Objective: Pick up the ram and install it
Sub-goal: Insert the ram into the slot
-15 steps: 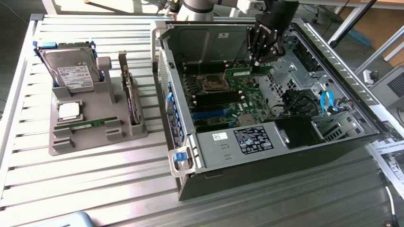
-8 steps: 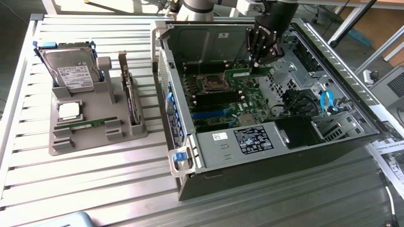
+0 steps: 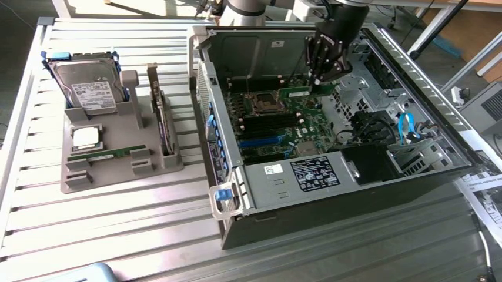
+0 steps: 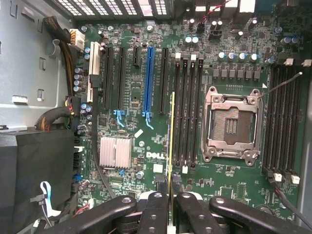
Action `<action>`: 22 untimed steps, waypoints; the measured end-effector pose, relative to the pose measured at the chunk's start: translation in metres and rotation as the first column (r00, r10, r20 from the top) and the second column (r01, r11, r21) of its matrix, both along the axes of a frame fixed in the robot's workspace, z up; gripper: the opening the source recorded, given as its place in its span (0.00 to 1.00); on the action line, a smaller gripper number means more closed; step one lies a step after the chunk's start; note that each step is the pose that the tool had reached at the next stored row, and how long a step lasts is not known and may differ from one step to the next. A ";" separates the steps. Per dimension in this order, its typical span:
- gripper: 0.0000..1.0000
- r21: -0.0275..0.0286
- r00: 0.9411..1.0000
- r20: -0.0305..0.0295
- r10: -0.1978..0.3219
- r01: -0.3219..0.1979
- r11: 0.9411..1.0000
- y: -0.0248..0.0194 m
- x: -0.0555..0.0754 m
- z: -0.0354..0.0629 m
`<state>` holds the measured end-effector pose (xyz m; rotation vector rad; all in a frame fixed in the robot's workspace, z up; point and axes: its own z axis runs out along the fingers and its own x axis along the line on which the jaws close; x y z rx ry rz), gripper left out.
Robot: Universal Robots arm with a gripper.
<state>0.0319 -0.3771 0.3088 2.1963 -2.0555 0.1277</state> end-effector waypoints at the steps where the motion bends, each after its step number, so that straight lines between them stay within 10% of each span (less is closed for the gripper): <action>1: 0.14 0.000 1.000 0.000 0.000 0.000 1.000 0.0001 0.000 -0.0006; 22: 0.14 0.000 1.000 0.000 0.000 0.000 1.000 0.0008 0.000 -0.0086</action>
